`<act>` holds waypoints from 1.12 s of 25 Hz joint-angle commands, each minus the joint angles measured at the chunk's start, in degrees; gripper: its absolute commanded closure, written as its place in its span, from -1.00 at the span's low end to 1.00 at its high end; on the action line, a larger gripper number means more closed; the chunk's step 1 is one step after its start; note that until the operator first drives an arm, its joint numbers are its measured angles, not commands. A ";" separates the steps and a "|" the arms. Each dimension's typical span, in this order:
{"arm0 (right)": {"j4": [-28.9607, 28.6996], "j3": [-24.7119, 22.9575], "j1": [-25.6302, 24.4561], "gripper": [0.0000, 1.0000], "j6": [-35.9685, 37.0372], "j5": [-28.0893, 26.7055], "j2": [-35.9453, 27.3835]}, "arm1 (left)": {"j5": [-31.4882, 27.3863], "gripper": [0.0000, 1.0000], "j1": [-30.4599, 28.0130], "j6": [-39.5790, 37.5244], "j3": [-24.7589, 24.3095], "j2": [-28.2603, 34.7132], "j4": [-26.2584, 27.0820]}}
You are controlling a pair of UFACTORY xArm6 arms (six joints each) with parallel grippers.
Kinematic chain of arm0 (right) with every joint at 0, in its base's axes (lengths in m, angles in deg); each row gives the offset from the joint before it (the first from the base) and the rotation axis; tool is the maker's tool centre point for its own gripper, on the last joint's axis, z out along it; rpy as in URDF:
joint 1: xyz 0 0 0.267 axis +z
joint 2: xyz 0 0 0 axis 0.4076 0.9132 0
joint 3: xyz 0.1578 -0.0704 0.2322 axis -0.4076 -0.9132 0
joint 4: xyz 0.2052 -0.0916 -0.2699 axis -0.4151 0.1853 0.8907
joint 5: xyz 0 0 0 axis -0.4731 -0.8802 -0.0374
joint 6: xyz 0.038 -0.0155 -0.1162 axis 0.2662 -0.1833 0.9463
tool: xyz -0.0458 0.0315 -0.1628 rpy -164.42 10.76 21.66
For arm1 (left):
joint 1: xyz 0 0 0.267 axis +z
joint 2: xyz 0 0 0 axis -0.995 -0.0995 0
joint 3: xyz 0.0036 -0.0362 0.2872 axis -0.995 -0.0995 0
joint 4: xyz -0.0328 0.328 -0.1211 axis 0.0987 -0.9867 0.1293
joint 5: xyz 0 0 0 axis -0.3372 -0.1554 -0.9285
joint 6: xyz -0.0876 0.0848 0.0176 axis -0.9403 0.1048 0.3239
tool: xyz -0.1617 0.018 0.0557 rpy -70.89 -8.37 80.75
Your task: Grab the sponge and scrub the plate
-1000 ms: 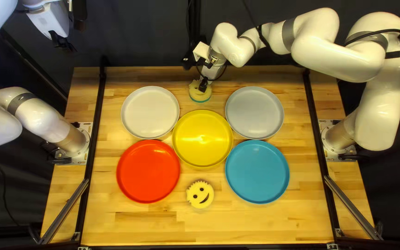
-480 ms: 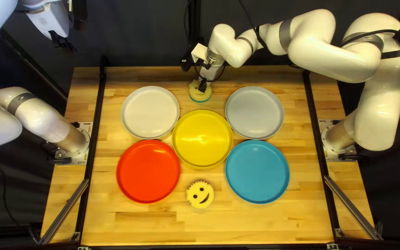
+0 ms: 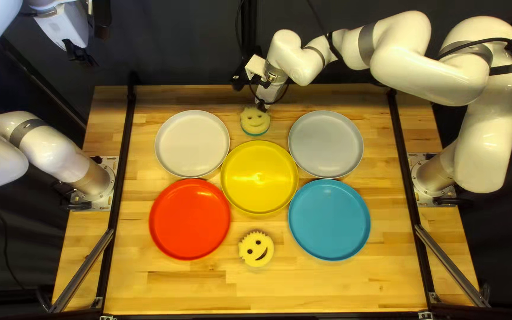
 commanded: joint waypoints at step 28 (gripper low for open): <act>-8.28 1.14 -1.18 1.00 4.55 -0.72 3.27 | 0.00 -1.00 0.00 0.00 0.00 0.00 0.00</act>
